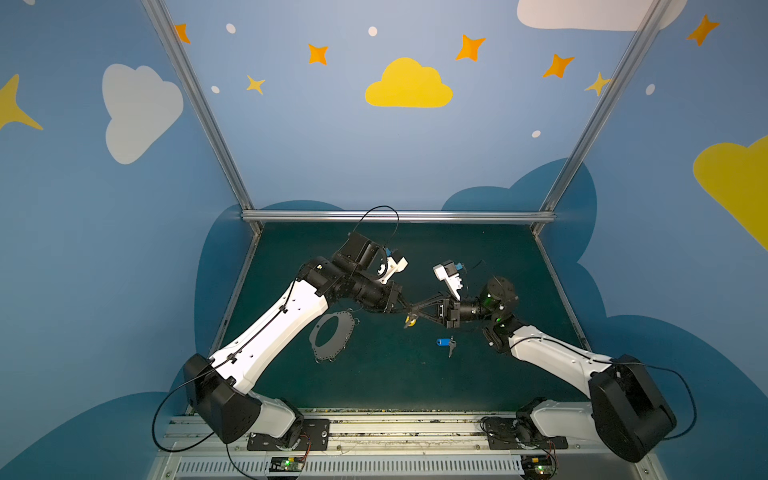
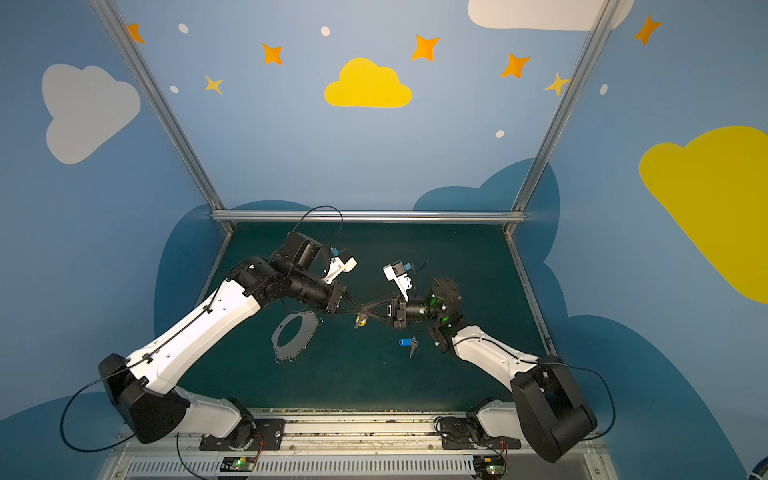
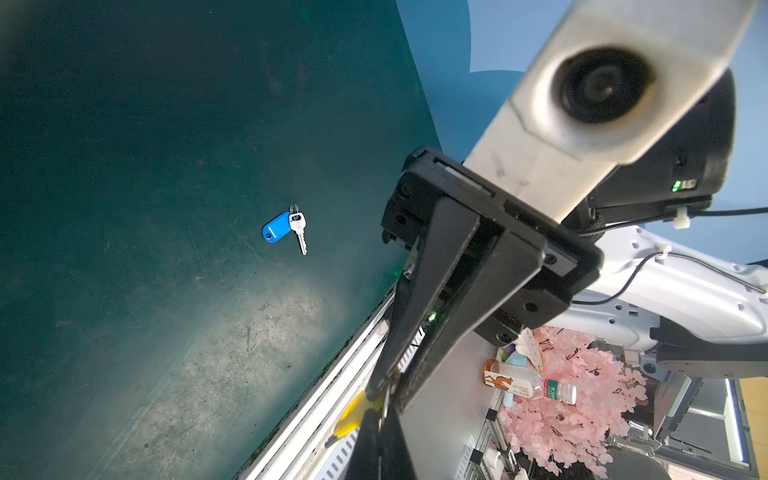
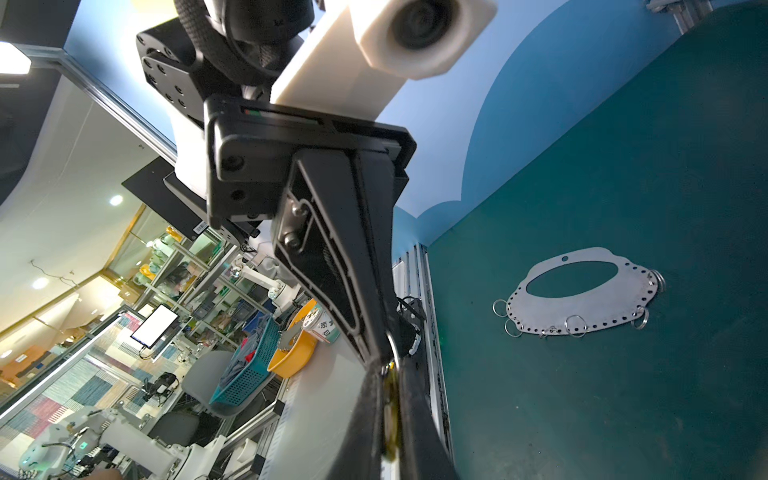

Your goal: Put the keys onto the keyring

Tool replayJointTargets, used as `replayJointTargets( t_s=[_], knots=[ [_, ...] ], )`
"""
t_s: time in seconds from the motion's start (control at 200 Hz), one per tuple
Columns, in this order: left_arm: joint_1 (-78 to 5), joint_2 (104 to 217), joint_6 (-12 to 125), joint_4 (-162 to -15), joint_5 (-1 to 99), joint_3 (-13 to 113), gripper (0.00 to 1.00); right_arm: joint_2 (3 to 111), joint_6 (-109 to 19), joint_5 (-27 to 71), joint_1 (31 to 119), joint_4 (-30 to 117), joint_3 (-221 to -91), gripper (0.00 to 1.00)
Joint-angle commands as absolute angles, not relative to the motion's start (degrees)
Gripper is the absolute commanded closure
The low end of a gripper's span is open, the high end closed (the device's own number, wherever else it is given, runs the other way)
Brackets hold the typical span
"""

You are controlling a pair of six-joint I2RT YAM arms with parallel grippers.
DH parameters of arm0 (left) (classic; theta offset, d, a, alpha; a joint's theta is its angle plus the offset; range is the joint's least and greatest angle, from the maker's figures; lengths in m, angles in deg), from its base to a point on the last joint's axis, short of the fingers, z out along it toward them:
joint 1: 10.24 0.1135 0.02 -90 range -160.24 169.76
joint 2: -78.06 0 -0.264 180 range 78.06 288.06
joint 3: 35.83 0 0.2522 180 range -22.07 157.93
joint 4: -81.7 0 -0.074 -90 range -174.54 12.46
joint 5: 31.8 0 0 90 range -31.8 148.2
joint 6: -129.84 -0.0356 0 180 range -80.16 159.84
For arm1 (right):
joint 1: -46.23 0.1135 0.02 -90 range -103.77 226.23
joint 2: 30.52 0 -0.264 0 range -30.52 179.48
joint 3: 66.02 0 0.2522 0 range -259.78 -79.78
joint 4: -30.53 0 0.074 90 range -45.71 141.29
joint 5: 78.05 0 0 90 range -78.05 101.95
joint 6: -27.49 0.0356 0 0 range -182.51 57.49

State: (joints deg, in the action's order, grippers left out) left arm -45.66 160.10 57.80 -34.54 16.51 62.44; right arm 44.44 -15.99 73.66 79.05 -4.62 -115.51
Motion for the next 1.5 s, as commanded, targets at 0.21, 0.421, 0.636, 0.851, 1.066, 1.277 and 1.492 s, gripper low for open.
replayJointTargets(
  t_s=[0.21, 0.421, 0.636, 0.851, 1.066, 1.277, 1.492],
  knots=[
    [-41.4, 155.1, 62.2, -40.4, 17.2, 59.1, 0.73, 45.4, -16.8, 75.0, 79.8, -6.1, -115.8, 1.00],
    [-38.0, 151.4, 65.4, -43.7, 18.1, 54.9, 0.66, 45.9, -16.5, 74.4, 79.7, -6.9, -115.7, 1.00],
    [-34.7, 147.8, 70.5, -45.7, 25.2, 47.0, 0.54, 46.0, -18.3, 72.0, 79.3, -4.6, -115.6, 1.00],
    [-33.8, 145.4, 76.1, -48.8, 29.7, 36.5, 0.53, 46.5, -19.7, 72.9, 79.3, -5.6, -114.2, 1.00],
    [-33.8, 144.1, 77.7, -50.1, 33.4, 30.8, 0.52, 47.4, -23.6, 77.4, 79.5, -4.3, -113.8, 1.00],
    [-33.6, 143.1, 76.8, -51.9, 33.7, 29.2, 0.52, 51.5, -23.8, 81.1, 79.2, -4.5, -116.5, 1.00],
    [-32.2, 141.2, 76.8, -52.2, 33.9, 27.1, 0.52, 55.7, -22.8, 86.4, 79.2, -2.8, -122.7, 1.00]
  ],
)
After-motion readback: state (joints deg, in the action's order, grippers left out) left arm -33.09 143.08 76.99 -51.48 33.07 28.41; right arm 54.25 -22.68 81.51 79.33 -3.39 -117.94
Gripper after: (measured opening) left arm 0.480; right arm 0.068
